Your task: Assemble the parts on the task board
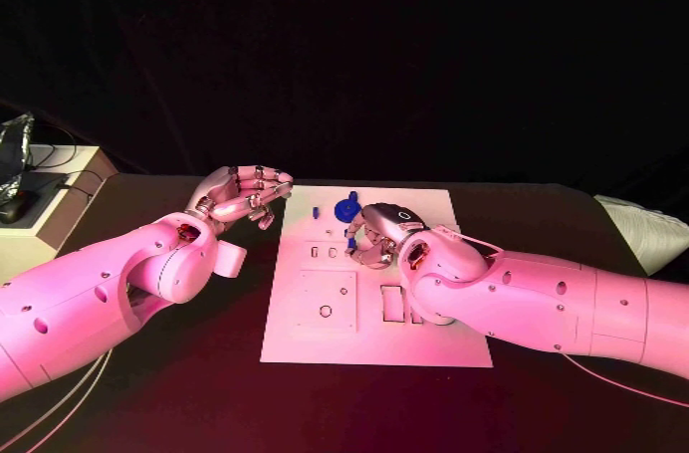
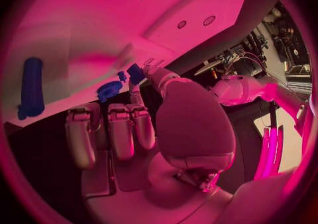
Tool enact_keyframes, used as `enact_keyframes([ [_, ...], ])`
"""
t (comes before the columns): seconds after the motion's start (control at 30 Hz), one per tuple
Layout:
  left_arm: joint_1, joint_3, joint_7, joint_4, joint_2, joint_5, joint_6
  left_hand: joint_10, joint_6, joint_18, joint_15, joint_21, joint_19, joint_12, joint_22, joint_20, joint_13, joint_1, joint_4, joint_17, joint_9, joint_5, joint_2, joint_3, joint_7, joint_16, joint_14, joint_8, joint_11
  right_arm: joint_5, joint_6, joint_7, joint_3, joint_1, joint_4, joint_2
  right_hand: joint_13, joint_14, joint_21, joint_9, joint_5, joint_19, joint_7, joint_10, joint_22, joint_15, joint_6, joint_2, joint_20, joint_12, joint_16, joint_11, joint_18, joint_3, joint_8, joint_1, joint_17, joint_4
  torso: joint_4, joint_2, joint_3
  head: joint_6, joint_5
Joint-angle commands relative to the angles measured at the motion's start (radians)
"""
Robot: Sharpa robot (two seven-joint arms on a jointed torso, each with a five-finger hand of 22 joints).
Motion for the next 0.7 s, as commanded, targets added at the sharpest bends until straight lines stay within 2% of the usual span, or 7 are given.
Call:
enact_keyframes([
  [0.03, 0.0, 0.001, 0.004, 0.001, 0.001, 0.004, 0.007, -0.009, -0.005, 0.008, 0.0, 0.005, 0.004, 0.007, 0.001, 0.0, 0.001, 0.007, -0.001, 0.001, -0.001, 0.0, 0.004, 0.002, 0.0, 0.004, 0.004, 0.0, 0.0, -0.014, -0.047, 0.033, 0.0, -0.001, 0.001, -0.001, 0.263, 0.103, 0.003, 0.001, 0.001, 0.101, 0.001, 0.105, 0.257, -0.004, -0.004, -0.004, -0.007, 0.002, 0.004, -0.007, -0.012, 0.001, -0.001, 0.009, 0.249, -0.003, -0.0011, 0.0, 0.0, 0.0, 0.0],
  [0.3, 0.0, 0.001, 0.004, 0.001, 0.001, 0.004, 0.007, -0.013, -0.006, 0.008, 0.001, 0.007, 0.004, 0.011, 0.003, 0.0, 0.002, 0.008, -0.002, 0.0, -0.003, 0.0, 0.005, 0.002, 0.0, 0.006, 0.004, 0.0, 0.0, 0.012, -0.068, 0.065, 0.0, -0.002, -0.011, -0.001, 0.254, 0.1, -0.011, 0.001, -0.003, 0.092, 0.002, 0.097, 0.245, -0.004, -0.005, -0.006, -0.008, -0.007, 0.001, -0.006, -0.008, 0.002, 0.0, 0.01, 0.238, -0.006, -0.0003, 0.0, 0.0, 0.0, 0.0],
  [0.37, 0.0, 0.001, 0.004, 0.001, 0.0, 0.004, 0.006, -0.013, -0.006, 0.008, 0.001, 0.007, 0.004, 0.011, 0.003, 0.0, 0.002, 0.008, -0.002, 0.0, -0.003, 0.0, 0.005, 0.002, 0.0, 0.006, 0.004, 0.0, 0.0, 0.025, -0.071, 0.075, 0.0, -0.002, -0.016, -0.001, 0.07, 0.097, -0.028, 0.0, -0.007, 0.082, 0.001, -0.053, 0.232, -0.004, -0.01, -0.011, -0.008, -0.219, -0.003, -0.011, -0.003, 0.023, -0.001, 0.012, 0.223, -0.011, -0.0005, 0.0, -0.0002, -0.001, 0.0],
  [0.43, 0.0, 0.001, 0.004, 0.001, 0.0, 0.004, 0.006, -0.013, -0.006, 0.008, 0.001, 0.007, 0.004, 0.011, 0.003, 0.0, 0.002, 0.008, -0.002, 0.0, -0.003, 0.0, 0.005, 0.002, 0.0, 0.006, 0.004, 0.0, 0.0, 0.036, -0.072, 0.085, 0.0, -0.002, -0.019, -0.001, -0.023, 0.095, -0.035, 0.001, -0.007, 0.078, -0.002, -0.092, 0.227, -0.008, -0.01, -0.018, -0.011, -0.328, -0.006, -0.015, -0.001, 0.036, 0.0, 0.01, 0.216, -0.015, -0.0008, 0.0, -0.0001, -0.002, 0.0],
  [0.5, 0.0, 0.001, 0.003, 0.001, 0.0, 0.004, 0.006, -0.013, -0.006, 0.008, 0.001, 0.007, 0.004, 0.011, 0.003, 0.0, 0.002, 0.008, -0.002, 0.0, -0.003, 0.0, 0.005, 0.002, 0.0, 0.006, 0.004, 0.0, 0.0, 0.047, -0.07, 0.095, 0.0, -0.002, -0.022, -0.002, -0.254, 0.092, -0.048, 0.003, -0.009, 0.071, -0.004, -0.207, 0.218, -0.013, -0.013, -0.025, -0.014, -0.607, -0.011, -0.02, 0.002, 0.06, 0.0, 0.008, 0.2, -0.018, -0.0014, 0.0, -0.0003, -0.002, 0.001],
  [0.67, 0.0, 0.001, 0.003, 0.0, 0.0, 0.003, 0.006, -0.013, -0.006, 0.008, 0.001, 0.007, 0.004, 0.011, 0.003, 0.0, 0.002, 0.008, -0.002, 0.0, -0.003, 0.0, 0.005, 0.002, 0.0, 0.006, 0.004, 0.0, 0.0, 0.061, -0.069, 0.11, 0.0, -0.002, -0.023, -0.002, -0.442, 0.091, -0.052, 0.008, -0.011, 0.07, -0.007, -0.236, 0.216, -0.016, -0.011, -0.038, -0.019, -0.828, -0.013, -0.025, 0.003, 0.084, 0.001, 0.003, 0.195, -0.024, -0.0013, 0.0, 0.0, -0.002, 0.0],
  [0.7, 0.0, 0.001, 0.003, 0.0, -0.001, 0.003, 0.006, -0.013, -0.006, 0.008, 0.001, 0.007, 0.004, 0.011, 0.003, 0.0, 0.002, 0.008, -0.002, 0.0, -0.003, 0.0, 0.005, 0.002, 0.0, 0.006, 0.004, 0.0, 0.0, 0.063, -0.068, 0.112, 0.0, -0.002, -0.022, -0.003, -0.522, 0.091, -0.054, 0.01, -0.011, 0.07, -0.007, -0.263, 0.216, -0.017, -0.011, -0.042, -0.02, -0.927, -0.014, -0.025, 0.003, 0.092, 0.0, 0.002, 0.193, -0.025, -0.0007, 0.0, 0.0003, -0.002, 0.0],
])
